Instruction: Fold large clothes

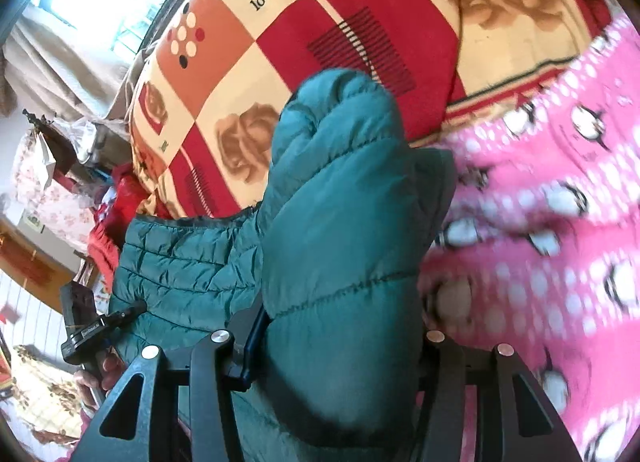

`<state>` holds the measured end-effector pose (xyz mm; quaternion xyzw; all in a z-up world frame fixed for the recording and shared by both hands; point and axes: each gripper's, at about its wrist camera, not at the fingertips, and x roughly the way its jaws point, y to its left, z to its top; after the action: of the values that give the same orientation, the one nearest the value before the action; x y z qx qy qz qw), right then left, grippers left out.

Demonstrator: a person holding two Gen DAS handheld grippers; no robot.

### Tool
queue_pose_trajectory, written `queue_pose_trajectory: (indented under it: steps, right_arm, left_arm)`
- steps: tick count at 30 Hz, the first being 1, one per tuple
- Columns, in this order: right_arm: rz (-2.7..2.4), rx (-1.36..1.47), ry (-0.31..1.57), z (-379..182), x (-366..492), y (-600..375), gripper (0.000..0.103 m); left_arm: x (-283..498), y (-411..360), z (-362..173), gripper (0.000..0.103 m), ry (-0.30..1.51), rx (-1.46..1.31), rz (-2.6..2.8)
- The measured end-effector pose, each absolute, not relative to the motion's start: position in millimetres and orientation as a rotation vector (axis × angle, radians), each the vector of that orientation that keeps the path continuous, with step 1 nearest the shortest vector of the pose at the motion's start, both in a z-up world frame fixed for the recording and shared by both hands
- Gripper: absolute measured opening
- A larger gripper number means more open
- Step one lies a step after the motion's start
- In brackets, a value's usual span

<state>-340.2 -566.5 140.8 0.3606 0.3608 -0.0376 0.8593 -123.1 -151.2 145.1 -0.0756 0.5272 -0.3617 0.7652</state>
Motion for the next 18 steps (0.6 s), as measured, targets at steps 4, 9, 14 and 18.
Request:
queue_pose_trajectory:
  steps: [4,9,14,18]
  right_arm:
    - [-0.136,0.737,0.767,137,-373,-558,0.05]
    - [-0.236,0.73,0.874,95,-375,-554,0.05]
    - [-0.331,0.678,0.868,104,-380,-544,0.054]
    - [-0.402,0.535,0.874,126,-381,-524,0.067]
  left_arm:
    - [-135,-140,118,0.051,1.198,-0.136,-0.726]
    - [-122,-129,68,0.082,1.291,-0.241,-0.642]
    - [-132,-121,81,0.082,1.245,-0.216,-0.625]
    - [-145,-113,101,0.082,1.161,-0.131,-0.569]
